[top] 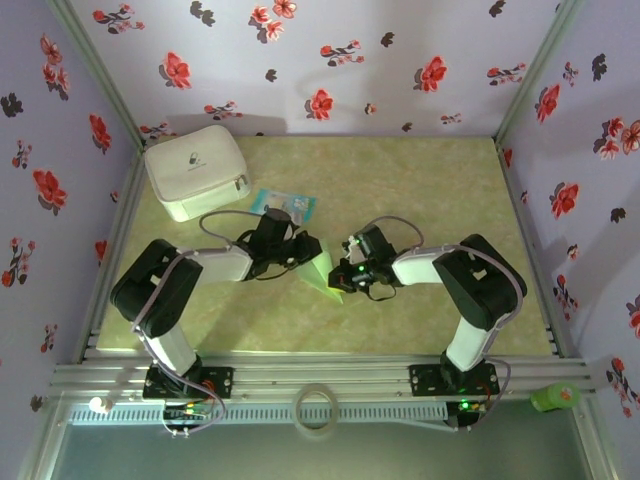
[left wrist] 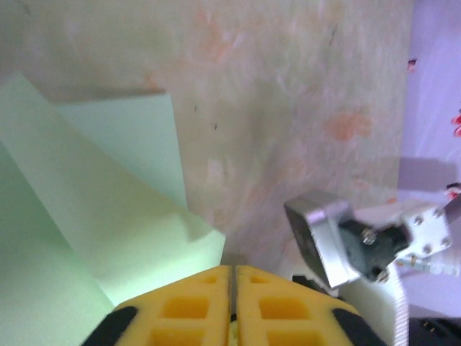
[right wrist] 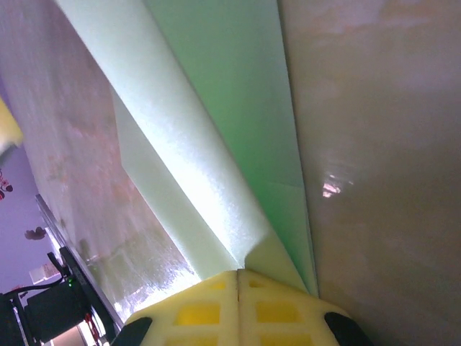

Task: Fold a paper plane with a square sheet of paper (pick it up from the middle)
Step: Fourth fold the wing at the center of the table.

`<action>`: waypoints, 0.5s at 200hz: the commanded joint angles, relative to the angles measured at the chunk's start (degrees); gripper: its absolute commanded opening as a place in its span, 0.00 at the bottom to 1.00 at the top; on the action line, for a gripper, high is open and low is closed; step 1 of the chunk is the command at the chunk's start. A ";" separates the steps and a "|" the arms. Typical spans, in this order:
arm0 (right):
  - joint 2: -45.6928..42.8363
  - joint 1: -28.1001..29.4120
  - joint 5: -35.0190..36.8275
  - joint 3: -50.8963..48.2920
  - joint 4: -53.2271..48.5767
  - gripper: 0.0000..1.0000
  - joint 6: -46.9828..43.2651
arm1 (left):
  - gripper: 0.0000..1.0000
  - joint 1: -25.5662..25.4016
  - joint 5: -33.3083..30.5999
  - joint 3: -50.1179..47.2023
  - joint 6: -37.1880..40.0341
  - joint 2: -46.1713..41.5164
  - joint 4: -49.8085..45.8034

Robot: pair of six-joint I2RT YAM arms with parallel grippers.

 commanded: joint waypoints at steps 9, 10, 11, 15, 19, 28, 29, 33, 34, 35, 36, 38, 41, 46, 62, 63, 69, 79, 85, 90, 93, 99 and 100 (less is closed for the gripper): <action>0.60 -0.76 -0.09 -0.16 -5.50 0.03 -2.65 | 0.06 -3.23 0.62 -1.13 0.81 1.24 -2.97; 0.65 -0.77 -0.10 -0.15 -5.50 0.03 -2.65 | 0.06 -3.31 0.65 -1.12 0.73 1.35 -2.97; 0.67 -0.81 -0.14 -0.15 -5.50 0.03 -2.65 | 0.06 -3.39 0.62 -1.11 0.73 1.40 -2.97; 0.76 -0.85 -0.18 -0.10 -5.50 0.03 -2.69 | 0.05 -3.61 0.67 -1.06 0.73 1.72 -2.92; 0.81 -0.90 -0.18 -0.19 -5.54 0.03 -2.71 | 0.05 -3.80 0.67 -1.02 0.71 1.99 -2.89; 0.86 -0.94 -0.23 -0.24 -5.50 0.03 -2.66 | 0.04 -4.08 0.58 -1.02 0.64 2.53 -2.97; 0.87 -0.94 -0.21 -0.24 -5.50 0.03 -2.66 | 0.04 -4.17 0.58 -1.02 0.64 2.61 -2.97; 0.83 -1.02 -0.18 -0.33 -5.50 0.03 -2.55 | 0.04 -4.22 0.49 -1.10 0.57 2.80 -2.89; 0.76 -1.03 -0.18 -0.33 -5.50 0.03 -2.52 | 0.04 -4.19 0.41 -1.11 0.56 2.83 -2.89; 0.77 -1.03 -0.18 -0.33 -5.54 0.03 -2.54 | 0.04 -4.23 0.41 -1.11 0.52 2.89 -2.84; 0.78 -1.03 -0.18 -0.33 -5.52 0.03 -2.56 | 0.04 -4.20 0.41 -1.11 0.49 2.96 -2.82; 0.74 -1.03 -0.18 -0.33 -5.51 0.03 -2.57 | 0.04 -4.18 0.36 -1.15 0.43 3.11 -2.80; 0.71 -1.03 -0.14 -0.33 -5.50 0.03 -2.57 | 0.04 -4.20 0.40 -1.19 0.39 3.26 -2.73; 0.66 -1.03 -0.10 -0.37 -5.46 0.03 -2.52 | 0.04 -4.17 0.36 -1.24 0.37 3.54 -2.71; 0.54 -1.12 0.09 -0.36 -5.51 0.03 -2.46 | 0.04 -4.17 0.16 -1.11 0.34 4.58 -2.73; 0.53 -1.12 0.08 -0.39 -5.51 0.03 -2.47 | 0.04 -4.17 0.15 -1.11 0.36 4.64 -2.72; 0.54 -1.12 0.08 -0.39 -5.56 0.03 -2.42 | 0.04 -4.22 -0.02 -1.11 0.37 5.01 -2.59; 0.53 -1.12 0.08 -0.41 -5.50 0.03 -2.38 | 0.04 -4.17 -0.55 -1.11 0.30 5.67 -2.21; 0.53 -1.12 0.06 -0.50 -5.50 0.03 -2.39 | 0.04 -4.17 -0.98 -0.95 0.29 5.99 -2.02; 0.64 -1.12 0.13 -0.65 -5.50 0.03 -2.35 | 0.04 -4.09 -1.40 -0.94 0.29 6.31 -1.85; 0.66 -1.12 0.16 -0.65 -5.50 0.02 -2.34 | 0.04 -4.04 -1.70 -0.86 0.29 6.48 -1.88; 0.63 -1.12 0.21 -0.81 -5.50 0.02 -2.35 | 0.04 -3.92 -1.95 -0.62 0.38 6.87 -2.04; 0.66 -1.12 0.23 -0.83 -5.50 0.02 -2.37 | 0.04 -3.91 -2.00 -0.60 0.34 6.98 -2.06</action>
